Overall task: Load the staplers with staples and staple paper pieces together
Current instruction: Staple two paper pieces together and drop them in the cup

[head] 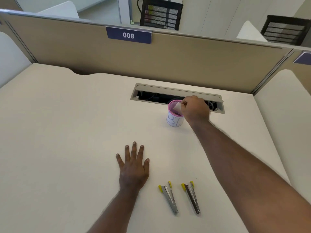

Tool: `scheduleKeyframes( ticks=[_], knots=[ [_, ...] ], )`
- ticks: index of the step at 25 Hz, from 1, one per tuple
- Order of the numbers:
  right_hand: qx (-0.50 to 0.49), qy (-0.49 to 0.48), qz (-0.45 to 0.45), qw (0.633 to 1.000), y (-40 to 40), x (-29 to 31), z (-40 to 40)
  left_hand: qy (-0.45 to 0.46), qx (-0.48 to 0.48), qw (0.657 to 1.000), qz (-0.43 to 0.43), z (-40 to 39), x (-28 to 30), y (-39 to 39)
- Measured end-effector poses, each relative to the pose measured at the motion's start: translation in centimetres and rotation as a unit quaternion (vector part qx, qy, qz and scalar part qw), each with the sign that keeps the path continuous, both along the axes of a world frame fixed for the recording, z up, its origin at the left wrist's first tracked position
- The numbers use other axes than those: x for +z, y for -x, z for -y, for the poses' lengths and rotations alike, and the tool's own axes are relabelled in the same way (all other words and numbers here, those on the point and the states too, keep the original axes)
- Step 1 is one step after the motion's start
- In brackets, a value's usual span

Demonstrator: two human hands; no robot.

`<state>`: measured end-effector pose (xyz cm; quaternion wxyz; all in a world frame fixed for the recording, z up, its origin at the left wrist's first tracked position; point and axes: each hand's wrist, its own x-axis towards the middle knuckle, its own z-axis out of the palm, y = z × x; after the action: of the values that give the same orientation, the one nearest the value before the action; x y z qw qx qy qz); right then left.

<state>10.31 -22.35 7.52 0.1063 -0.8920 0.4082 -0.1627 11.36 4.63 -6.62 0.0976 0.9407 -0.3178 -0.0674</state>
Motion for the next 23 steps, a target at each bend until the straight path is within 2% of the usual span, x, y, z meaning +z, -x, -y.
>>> scheduleKeyframes(
  ticks=[6, 10, 14, 16, 19, 23],
  knots=[
    [0.002, 0.001, -0.122, 0.993, -1.4, -1.1, 0.0, 0.014, 0.005, 1.0, 0.007, 0.0, -0.2, -0.1],
    [-0.007, -0.037, -0.085, 0.996, -0.5, -1.5, 0.0, 0.011, 0.009, 1.0, 0.015, 0.0, -0.4, -0.1],
    [0.017, -0.058, 0.036, 0.998, 3.2, -0.9, -0.3, 0.009, 0.01, 1.0, 0.008, 0.1, -0.8, -0.3],
    [0.029, -0.078, 0.067, 0.994, 6.2, -1.4, -0.8, 0.014, 0.01, 1.0, 0.008, 0.0, -1.0, -0.4],
    [0.059, -0.167, 0.057, 0.982, 11.3, -3.8, -2.0, 0.029, 0.014, 0.999, 0.008, 0.0, -1.2, -0.3],
    [0.112, -0.261, -0.023, 0.959, 16.5, -7.9, -5.2, 0.037, 0.014, 0.999, 0.006, 0.0, -1.3, -0.2]
  ],
)
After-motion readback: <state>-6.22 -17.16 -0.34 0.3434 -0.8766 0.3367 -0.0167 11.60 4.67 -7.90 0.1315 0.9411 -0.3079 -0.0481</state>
